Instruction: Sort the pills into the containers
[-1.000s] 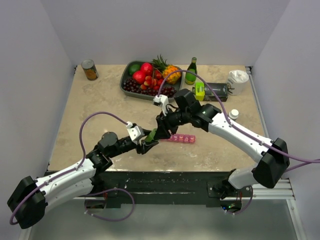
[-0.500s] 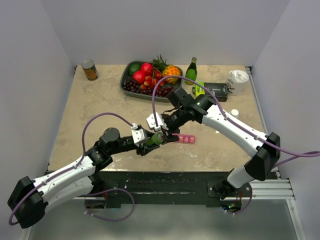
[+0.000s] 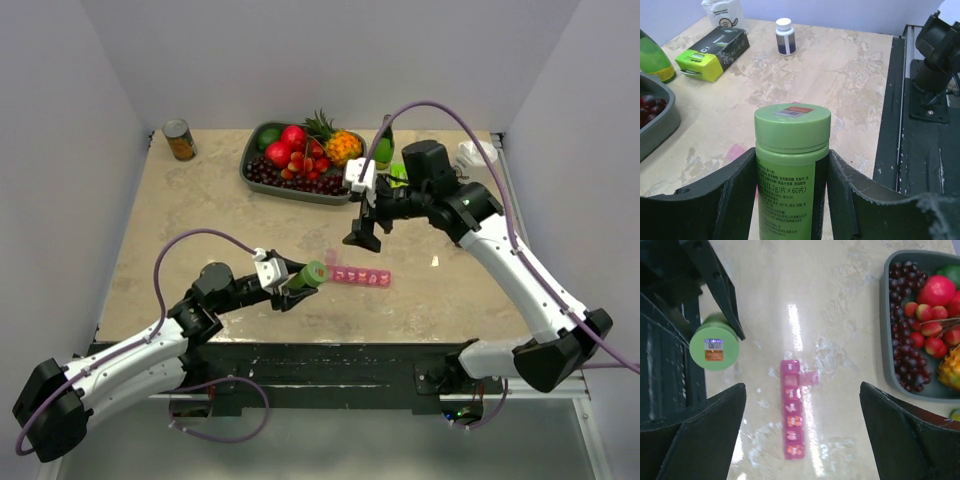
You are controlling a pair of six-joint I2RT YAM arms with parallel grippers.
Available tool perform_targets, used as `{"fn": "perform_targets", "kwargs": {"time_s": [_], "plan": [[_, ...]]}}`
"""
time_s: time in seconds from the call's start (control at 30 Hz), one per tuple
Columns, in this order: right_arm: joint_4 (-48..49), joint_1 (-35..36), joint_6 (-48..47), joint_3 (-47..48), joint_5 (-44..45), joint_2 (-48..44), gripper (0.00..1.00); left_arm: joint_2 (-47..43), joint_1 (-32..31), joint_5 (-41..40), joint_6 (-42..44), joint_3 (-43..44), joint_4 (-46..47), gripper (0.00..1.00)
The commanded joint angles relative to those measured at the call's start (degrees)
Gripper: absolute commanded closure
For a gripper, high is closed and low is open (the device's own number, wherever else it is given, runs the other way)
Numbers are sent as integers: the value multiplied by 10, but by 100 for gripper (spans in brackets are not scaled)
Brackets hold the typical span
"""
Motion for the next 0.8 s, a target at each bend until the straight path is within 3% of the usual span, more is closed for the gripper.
{"fn": "perform_targets", "kwargs": {"time_s": [0.0,0.1,0.2,0.27,0.43,0.57,0.77], "plan": [[96,-23,217,-52,-78,-6,2,-12,-3,-37,-20,-5,76,100],[183,-22,304,-123,-143,-12,6,-14,-3,-74,-56,-13,93,100],[225,-21,373,-154,-132,-10,7,-17,-3,-123,-76,-28,115,100],[241,-18,430,-161,-130,-6,1,-13,-3,-145,-84,-36,137,100],[258,35,550,-153,48,13,1,14,-4,-149,-85,-29,141,100],[256,43,615,-152,61,20,1,22,-4,-164,-77,-24,137,100],[249,56,631,-154,83,23,1,38,-4,-175,-65,-11,130,100]]}}
